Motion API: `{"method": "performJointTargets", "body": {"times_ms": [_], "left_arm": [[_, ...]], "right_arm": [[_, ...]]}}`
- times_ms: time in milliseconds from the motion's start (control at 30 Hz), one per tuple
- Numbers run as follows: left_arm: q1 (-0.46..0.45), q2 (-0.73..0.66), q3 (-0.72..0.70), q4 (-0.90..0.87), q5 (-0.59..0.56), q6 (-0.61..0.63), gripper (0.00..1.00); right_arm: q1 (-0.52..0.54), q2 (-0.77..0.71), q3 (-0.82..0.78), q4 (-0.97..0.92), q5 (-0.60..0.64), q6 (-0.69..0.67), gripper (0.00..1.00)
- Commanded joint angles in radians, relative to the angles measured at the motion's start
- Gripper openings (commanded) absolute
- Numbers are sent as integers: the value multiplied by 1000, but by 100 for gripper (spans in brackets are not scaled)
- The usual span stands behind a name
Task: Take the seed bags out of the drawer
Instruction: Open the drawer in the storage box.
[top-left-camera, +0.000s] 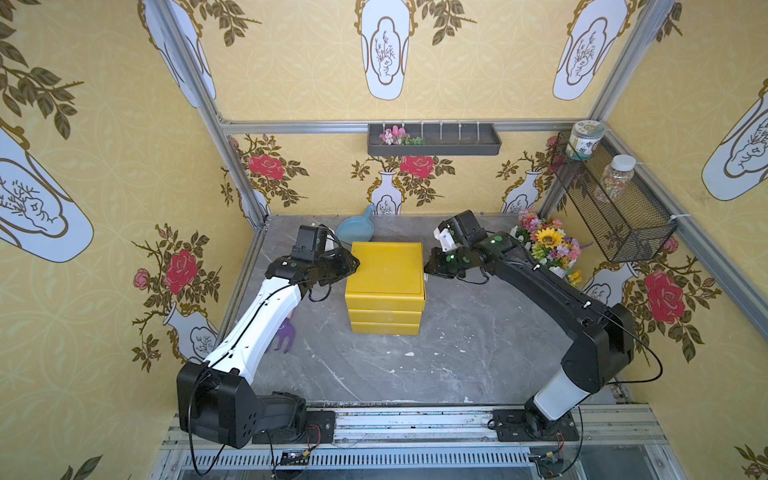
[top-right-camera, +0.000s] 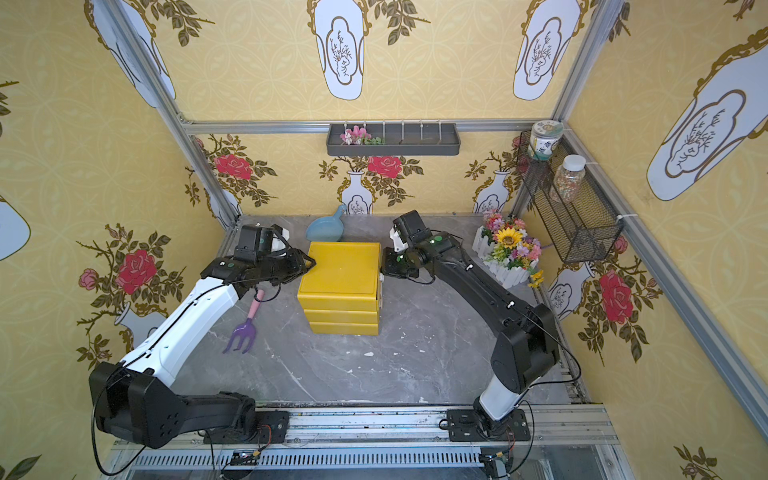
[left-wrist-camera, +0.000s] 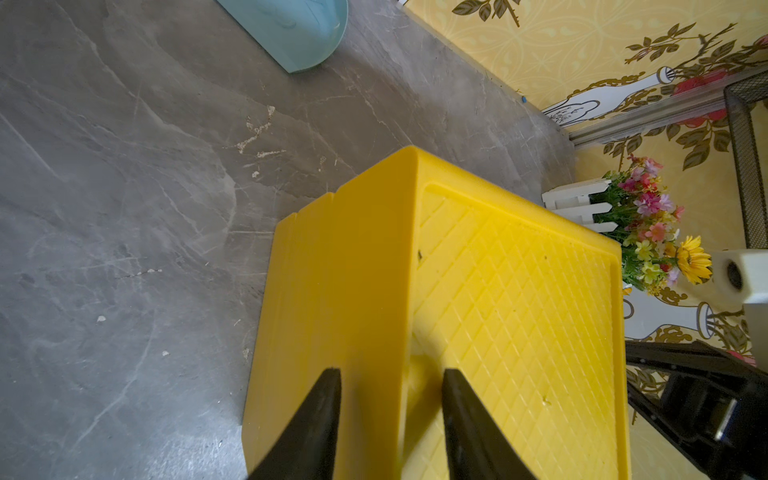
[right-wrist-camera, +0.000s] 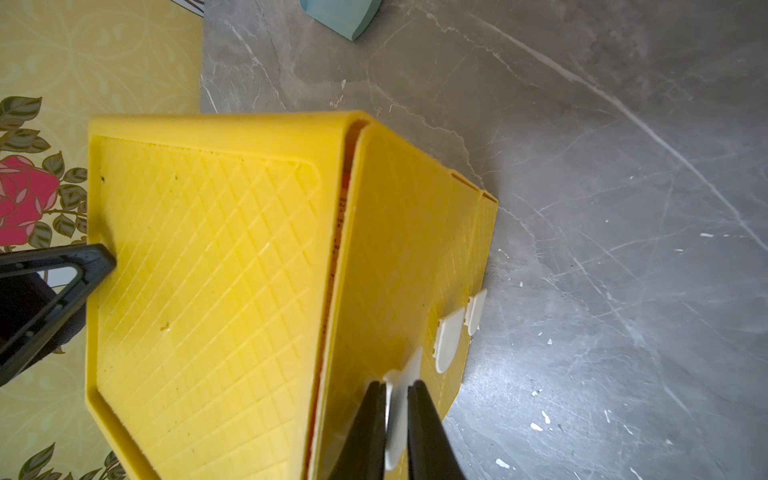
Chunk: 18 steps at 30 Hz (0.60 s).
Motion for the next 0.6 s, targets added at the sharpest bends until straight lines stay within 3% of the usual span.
{"method": "performJointTargets", "body": {"times_ms": [0, 233, 567], "left_arm": [[0, 11, -16, -93, -77, -5, 44], [1, 13, -18, -90, -76, -12, 44], [2, 4, -18, -86, -89, -22, 44]], "right_arm": [[-2, -20, 10, -26, 40, -11, 10], [-22, -41, 32, -102, 93, -60, 3], [-160, -99, -24, -125, 31, -117, 2]]}}
